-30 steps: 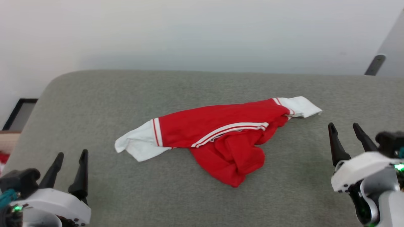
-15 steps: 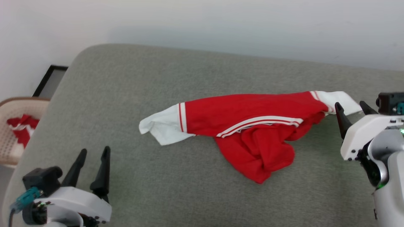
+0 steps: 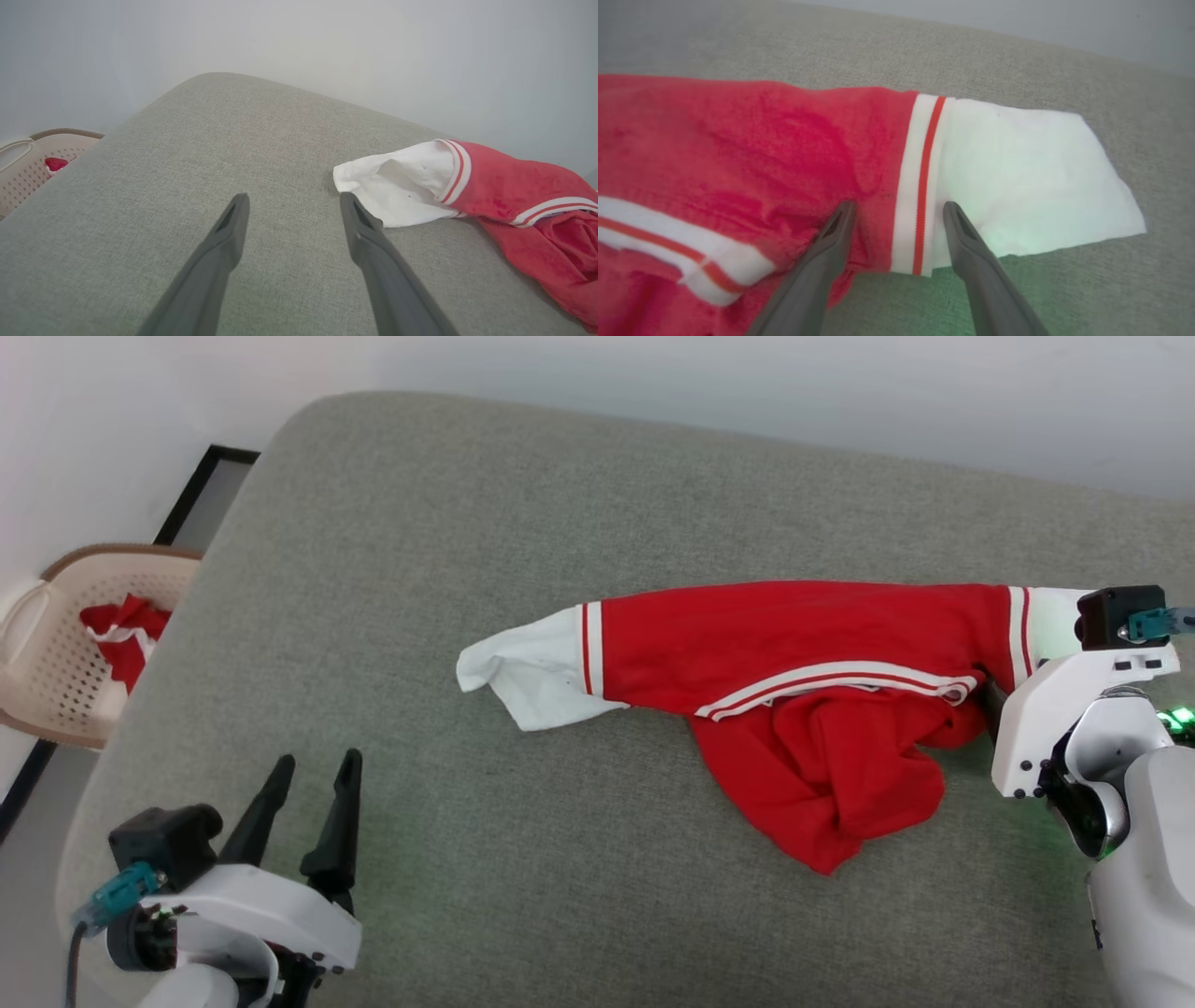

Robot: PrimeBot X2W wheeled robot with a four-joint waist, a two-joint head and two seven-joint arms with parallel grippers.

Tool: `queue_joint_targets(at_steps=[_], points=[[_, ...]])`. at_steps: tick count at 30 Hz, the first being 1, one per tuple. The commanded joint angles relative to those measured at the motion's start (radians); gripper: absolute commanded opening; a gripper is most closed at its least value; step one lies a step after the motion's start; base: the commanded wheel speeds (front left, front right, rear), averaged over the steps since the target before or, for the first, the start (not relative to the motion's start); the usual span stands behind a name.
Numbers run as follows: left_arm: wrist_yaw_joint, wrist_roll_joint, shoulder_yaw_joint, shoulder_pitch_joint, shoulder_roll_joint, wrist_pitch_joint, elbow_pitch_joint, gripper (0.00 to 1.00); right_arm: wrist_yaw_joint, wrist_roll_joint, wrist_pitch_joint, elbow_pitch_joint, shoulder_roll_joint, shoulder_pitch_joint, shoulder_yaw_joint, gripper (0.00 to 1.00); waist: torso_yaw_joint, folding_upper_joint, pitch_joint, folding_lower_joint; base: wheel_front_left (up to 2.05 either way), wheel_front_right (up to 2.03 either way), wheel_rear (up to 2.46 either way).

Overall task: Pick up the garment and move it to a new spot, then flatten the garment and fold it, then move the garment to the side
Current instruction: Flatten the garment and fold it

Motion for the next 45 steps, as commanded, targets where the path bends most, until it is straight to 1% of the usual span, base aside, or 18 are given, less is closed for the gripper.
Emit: queue_joint_targets(at_steps=[1, 7, 11, 14, 19, 21, 27, 35, 36, 37, 41, 45], points=[[-0.007, 0.004, 0.000, -0.010, -0.004, -0.008, 0.006, 1.00, -0.001, -0.006, -0.002, 0.010, 0.002, -0.012, 0.006, 0.00, 0.005, -0.0001, 0.008, -0.0001, 0.00, 0.00, 0.00], [-0.009, 0.006, 0.000, -0.015, -0.003, -0.012, 0.021, 1.00, -0.001, 0.005, -0.020, 0.026, -0.017, -0.032, 0.021, 0.00, -0.007, -0.0001, 0.008, -0.0001, 0.00, 0.00, 0.00], [-0.004, 0.010, 0.005, -0.005, 0.005, -0.017, 0.029, 1.00, -0.001, 0.026, -0.010, 0.008, -0.032, -0.027, 0.043, 0.00, -0.027, -0.0001, -0.006, -0.0001, 0.00, 0.00, 0.00], [0.001, 0.011, 0.010, 0.007, 0.010, -0.021, 0.032, 1.00, -0.001, 0.053, 0.005, -0.027, -0.052, -0.005, 0.063, 0.00, -0.045, -0.0001, -0.021, -0.0001, 0.00, 0.00, 0.00], [0.007, 0.021, 0.020, 0.031, 0.022, -0.033, 0.035, 1.00, -0.001, 0.117, 0.043, -0.128, -0.083, 0.054, 0.092, 0.00, -0.076, -0.0001, -0.061, -0.0001, 0.00, 0.00, 0.00], [0.008, 0.025, 0.026, 0.039, 0.025, -0.038, 0.033, 1.00, -0.001, 0.142, 0.064, -0.178, -0.100, 0.090, 0.104, 0.00, -0.087, -0.0001, -0.081, -0.0001, 0.00, 0.00, 0.00], [0.020, 0.037, 0.041, 0.083, 0.036, -0.048, 0.039, 1.00, -0.001, 0.201, 0.141, -0.346, -0.119, 0.229, 0.124, 0.00, -0.125, -0.0001, -0.147, -0.0001, 0.00, 0.00, 0.00], [0.036, 0.031, 0.065, 0.141, 0.045, -0.052, 0.024, 1.00, -0.001, 0.258, 0.250, -0.537, -0.113, 0.484, 0.123, 0.00, -0.162, -0.0001, -0.205, -0.0001, 0.00, 0.00, 0.00], [0.037, 0.030, 0.067, 0.148, 0.048, -0.052, 0.021, 1.00, -0.001, 0.262, 0.265, -0.555, -0.111, 0.517, 0.124, 0.00, -0.166, -0.0001, -0.209, -0.0001, 0.00, 0.00, 0.00], [0.037, 0.030, 0.067, 0.148, 0.048, -0.052, 0.021, 1.00, -0.001, 0.262, 0.265, -0.555, -0.111, 0.517, 0.124, 0.00, -0.166, -0.0001, -0.209, -0.0001, 0.00, 0.00, 0.00], [0.046, 0.026, 0.078, 0.171, 0.056, -0.053, 0.010, 1.00, -0.001, 0.283, 0.324, -0.621, -0.107, 0.639, 0.132, 0.00, -0.180, -0.0001, -0.219, -0.0001, 0.00, 0.00, 0.00], [0.054, 0.021, 0.083, 0.190, 0.062, -0.051, 0.001, 1.00, -0.001, 0.278, 0.336, -0.641, -0.089, 0.704, 0.131, 0.00, -0.195, -0.0001, -0.221, -0.0001, 0.00, 0.00, 0.00]])
